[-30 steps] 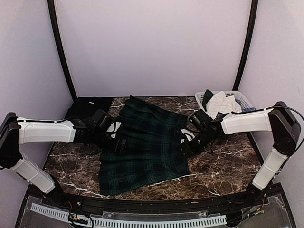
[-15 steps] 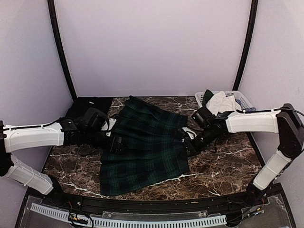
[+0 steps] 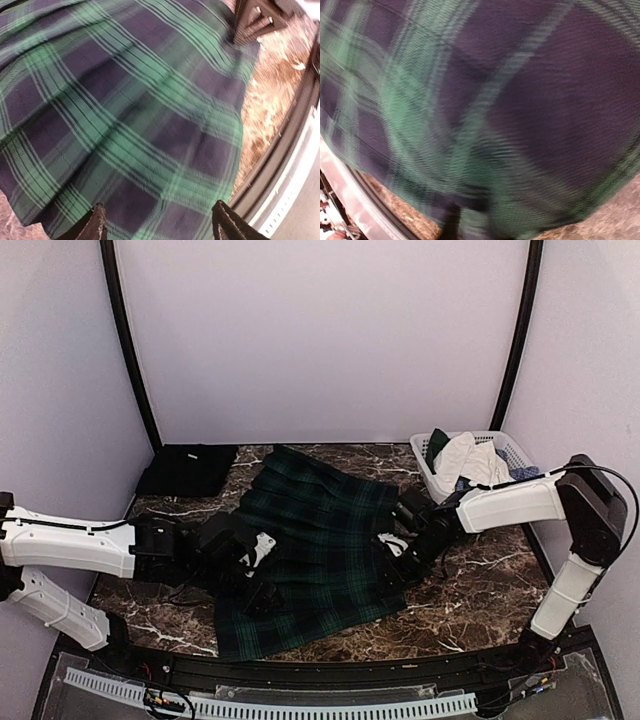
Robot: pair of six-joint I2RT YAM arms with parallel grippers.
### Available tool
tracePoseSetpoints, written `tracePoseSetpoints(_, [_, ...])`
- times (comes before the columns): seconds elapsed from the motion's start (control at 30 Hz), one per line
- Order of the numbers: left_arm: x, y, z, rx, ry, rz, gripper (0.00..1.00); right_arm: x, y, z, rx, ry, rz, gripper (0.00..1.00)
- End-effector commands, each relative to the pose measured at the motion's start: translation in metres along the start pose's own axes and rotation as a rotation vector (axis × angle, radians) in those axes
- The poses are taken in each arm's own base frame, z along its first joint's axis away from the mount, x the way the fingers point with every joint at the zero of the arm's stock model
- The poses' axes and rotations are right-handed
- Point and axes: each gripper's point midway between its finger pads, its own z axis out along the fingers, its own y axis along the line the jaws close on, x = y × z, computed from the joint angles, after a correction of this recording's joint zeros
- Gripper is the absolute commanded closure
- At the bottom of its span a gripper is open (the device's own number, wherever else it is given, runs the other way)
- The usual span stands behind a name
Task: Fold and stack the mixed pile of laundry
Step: Pick up the flattened skirt from the center of the board.
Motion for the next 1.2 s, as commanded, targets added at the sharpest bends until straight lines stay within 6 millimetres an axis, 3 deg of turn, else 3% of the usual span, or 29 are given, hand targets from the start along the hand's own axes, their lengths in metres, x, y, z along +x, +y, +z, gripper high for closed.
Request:
tracePoseSetpoints(0.0, [0.018,-0.022,-0.006,0.019,0.027,0.085,0.3,0.007,-0.01,-0.016,0.118,-0.022,0.018,0.55])
tracePoseSetpoints(0.07, [0.029,-0.038,-0.008,0.056,0.037,0.137,0.31,-0.002,0.003,-0.038,0.12,-0.091,-0.024,0.43])
tracePoseSetpoints(0.17, [0.048,-0.052,-0.009,0.102,0.068,0.179,0.33,-0.011,0.031,-0.071,0.083,-0.212,-0.133,0.37])
tracePoseSetpoints(0.27, [0.057,-0.06,-0.007,0.14,0.083,0.195,0.35,-0.015,0.039,-0.084,0.071,-0.269,-0.185,0.36])
tracePoseSetpoints(0.43, [0.069,-0.073,0.006,0.126,0.112,0.292,0.35,-0.02,0.06,-0.074,-0.021,-0.243,-0.283,0.47])
tracePoseSetpoints(0.57, [0.076,-0.077,0.02,0.104,0.153,0.338,0.32,-0.026,0.075,-0.057,-0.094,-0.234,-0.371,0.48])
tracePoseSetpoints(0.67, [0.076,-0.075,0.029,0.06,0.167,0.338,0.27,-0.034,0.074,-0.044,-0.097,-0.222,-0.399,0.46])
tracePoseSetpoints(0.8, [0.074,-0.057,0.044,-0.085,0.198,0.33,0.29,-0.034,0.068,-0.018,-0.096,-0.158,-0.401,0.45])
tracePoseSetpoints(0.93, [0.075,-0.036,0.046,-0.224,0.226,0.304,0.43,-0.026,0.056,0.001,-0.069,-0.09,-0.373,0.4])
tracePoseSetpoints(1.1, [0.071,-0.021,0.024,-0.263,0.185,0.237,0.81,-0.009,0.058,0.008,-0.082,-0.033,-0.342,0.34])
tracePoseSetpoints(1.17, [0.074,-0.015,0.015,-0.265,0.19,0.22,0.88,0.001,0.064,0.008,-0.088,-0.018,-0.344,0.32])
